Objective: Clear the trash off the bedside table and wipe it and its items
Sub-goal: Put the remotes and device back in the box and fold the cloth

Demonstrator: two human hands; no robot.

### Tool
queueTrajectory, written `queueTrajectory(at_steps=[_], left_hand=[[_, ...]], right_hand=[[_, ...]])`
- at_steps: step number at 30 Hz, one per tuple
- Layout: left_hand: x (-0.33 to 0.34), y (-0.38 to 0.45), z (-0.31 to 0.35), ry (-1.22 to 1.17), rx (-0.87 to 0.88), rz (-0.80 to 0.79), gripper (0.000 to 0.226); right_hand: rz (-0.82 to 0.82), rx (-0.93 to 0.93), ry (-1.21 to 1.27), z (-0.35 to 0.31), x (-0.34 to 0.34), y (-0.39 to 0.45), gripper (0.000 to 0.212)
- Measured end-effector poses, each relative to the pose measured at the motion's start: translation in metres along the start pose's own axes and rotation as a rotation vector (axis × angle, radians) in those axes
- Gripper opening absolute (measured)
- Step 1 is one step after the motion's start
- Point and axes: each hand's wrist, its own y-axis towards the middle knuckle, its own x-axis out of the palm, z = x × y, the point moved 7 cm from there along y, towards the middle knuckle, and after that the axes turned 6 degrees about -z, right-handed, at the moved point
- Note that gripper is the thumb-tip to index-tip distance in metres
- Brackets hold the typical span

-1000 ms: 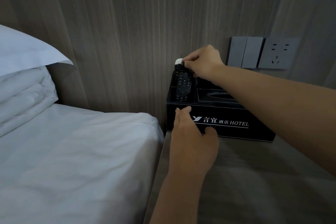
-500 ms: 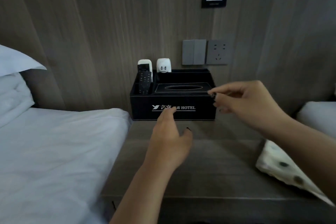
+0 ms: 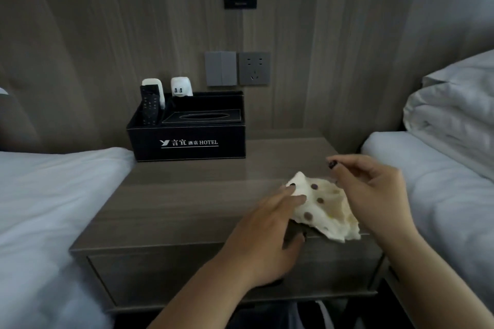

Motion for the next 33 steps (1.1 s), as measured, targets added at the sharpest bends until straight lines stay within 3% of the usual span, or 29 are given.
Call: queueTrajectory(at_steps=[5, 10, 15, 20, 23, 25, 29, 33], left_hand=[[0.017, 0.018, 0.005, 0.072, 0.034, -0.03, 0.059], [0.004, 0.021, 0.005, -0.021, -0.014, 0.145, 0.027], [-0.016, 0.013, -0.01, -0.418, -0.177, 0.292, 0.017], [-0.035, -0.002, -0.025, -0.9, -0.294, 0.37, 0.021], [-0.041, -0.011, -0.034, -1.317, -0.27, 0.383, 0.027], [-0.042, -0.019, -0.042, -1.438, -0.277, 0.4, 0.035], [-0.047, -0.033, -0.056, -1.37, -0.285, 0.411, 0.046], [-0.066, -0.038, -0.056, -1.158, -0.171, 0.369, 0.045]], right_hand=[[-0.015, 0.205, -0.039, 0.046, -0.008, 0.007, 0.025], [-0.08, 0.319, -0.036, 0.061, -0.012, 0.014, 0.021], [-0.161, 0.322, 0.078, 0.052, 0.001, 0.01, 0.009], [-0.249, 0.198, 0.349, 0.021, 0.031, -0.002, 0.024], [-0.294, 0.244, 0.532, 0.015, 0.051, -0.008, 0.046], [-0.34, 0.282, 0.555, 0.014, 0.063, -0.01, 0.041], [-0.336, 0.283, 0.48, 0.013, 0.079, -0.013, 0.022], [-0.313, 0.152, 0.404, -0.003, 0.09, -0.011, 0.038]])
